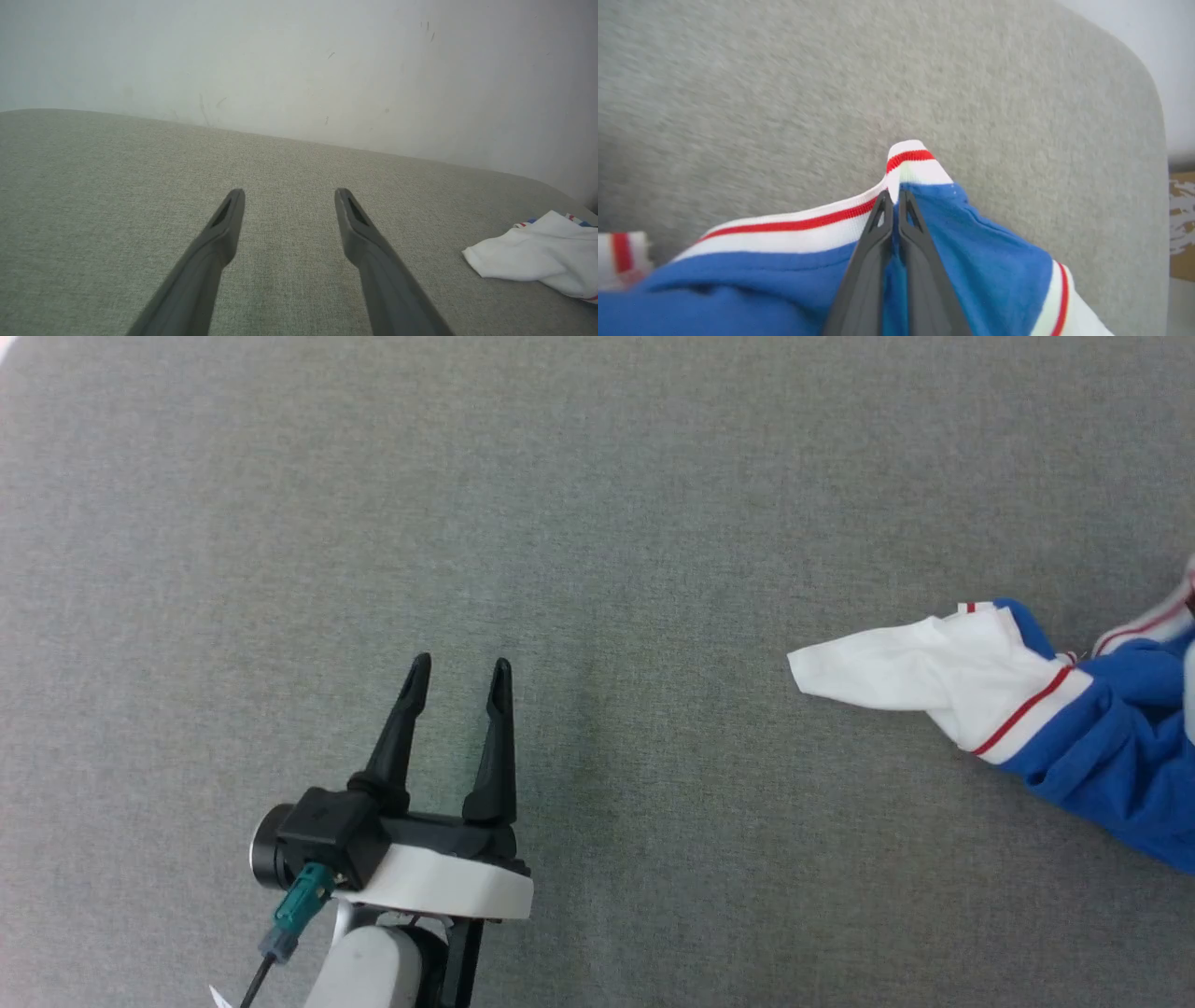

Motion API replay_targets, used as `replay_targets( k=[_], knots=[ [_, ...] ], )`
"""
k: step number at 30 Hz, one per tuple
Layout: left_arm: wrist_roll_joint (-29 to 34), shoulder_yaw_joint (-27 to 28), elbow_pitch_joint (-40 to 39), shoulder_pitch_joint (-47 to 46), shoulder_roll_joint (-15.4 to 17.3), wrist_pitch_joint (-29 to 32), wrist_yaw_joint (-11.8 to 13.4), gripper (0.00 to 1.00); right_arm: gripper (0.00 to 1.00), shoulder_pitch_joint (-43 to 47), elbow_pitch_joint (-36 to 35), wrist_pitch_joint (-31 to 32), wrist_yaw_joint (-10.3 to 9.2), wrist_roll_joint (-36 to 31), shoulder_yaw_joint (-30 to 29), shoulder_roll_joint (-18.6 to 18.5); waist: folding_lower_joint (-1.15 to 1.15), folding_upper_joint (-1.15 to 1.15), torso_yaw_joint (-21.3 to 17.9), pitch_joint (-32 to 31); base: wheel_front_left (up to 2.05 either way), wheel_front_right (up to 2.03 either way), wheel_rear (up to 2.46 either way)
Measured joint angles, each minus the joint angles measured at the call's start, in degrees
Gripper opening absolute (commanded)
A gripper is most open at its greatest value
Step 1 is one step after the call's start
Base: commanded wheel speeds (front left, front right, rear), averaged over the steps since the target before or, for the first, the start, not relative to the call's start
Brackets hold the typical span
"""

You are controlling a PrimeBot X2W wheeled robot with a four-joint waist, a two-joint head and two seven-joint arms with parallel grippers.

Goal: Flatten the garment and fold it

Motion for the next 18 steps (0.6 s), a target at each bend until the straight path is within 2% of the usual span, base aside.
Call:
replay_targets(
  k=[3, 10, 13, 18],
  knots=[
    [-0.14, 0.00, -0.10, 0.03, 0.00, 0.00, 0.43, 1.00, 0.00, -3.47, -2.27, -2.25, 0.10, -0.03, 2.56, 0.54, 0.00, 0.00, 0.21, -1.16, 0.00, 0.00, 0.00],
    [-0.25, -0.59, -1.11, -0.01, 0.00, 0.00, 0.45, 1.00, 0.00, -17.19, -5.24, -6.14, 0.10, -2.45, 3.98, -0.55, -0.02, 0.00, 1.47, -1.22, 0.00, 0.00, 0.00],
    [-0.63, -1.54, -1.23, -0.59, -0.01, 0.00, 0.60, 1.00, 0.00, -21.19, -2.25, -7.42, 0.10, -4.89, 3.09, -0.38, -0.01, 0.00, 2.21, 0.15, 0.00, 0.00, 0.00],
    [-1.24, -3.14, -1.19, -1.54, 0.00, 0.00, 1.00, 1.00, 0.00, -21.65, 5.66, -8.47, 0.10, -8.68, 2.61, 1.46, -0.01, 0.00, 4.23, 2.48, 0.00, 0.00, 0.00]
  ],
)
